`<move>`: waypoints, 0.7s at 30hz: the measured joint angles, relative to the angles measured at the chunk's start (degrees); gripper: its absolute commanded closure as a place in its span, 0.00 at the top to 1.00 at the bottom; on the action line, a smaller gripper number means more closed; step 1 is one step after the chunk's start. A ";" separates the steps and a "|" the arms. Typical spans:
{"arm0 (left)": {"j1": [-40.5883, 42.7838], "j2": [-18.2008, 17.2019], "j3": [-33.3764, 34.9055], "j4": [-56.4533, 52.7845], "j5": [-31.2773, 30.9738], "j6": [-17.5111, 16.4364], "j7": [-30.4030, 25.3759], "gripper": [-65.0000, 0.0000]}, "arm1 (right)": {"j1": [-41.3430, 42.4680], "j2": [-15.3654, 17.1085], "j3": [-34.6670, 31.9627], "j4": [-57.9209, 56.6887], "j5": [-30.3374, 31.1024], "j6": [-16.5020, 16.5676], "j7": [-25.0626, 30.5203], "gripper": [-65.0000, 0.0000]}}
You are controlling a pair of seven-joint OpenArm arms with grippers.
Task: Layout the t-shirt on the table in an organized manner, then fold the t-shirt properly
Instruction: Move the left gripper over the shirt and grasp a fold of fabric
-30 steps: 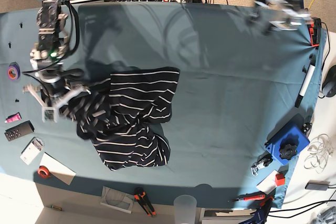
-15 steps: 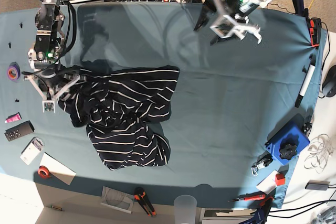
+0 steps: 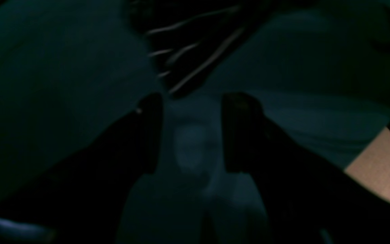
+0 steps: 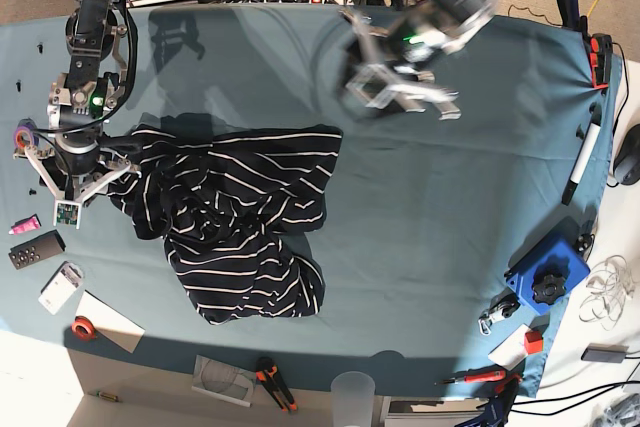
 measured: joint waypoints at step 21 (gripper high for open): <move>-20.90 2.64 3.91 -23.47 -8.63 1.88 10.25 0.43 | -13.86 -0.13 15.47 0.00 8.61 4.63 -0.04 0.28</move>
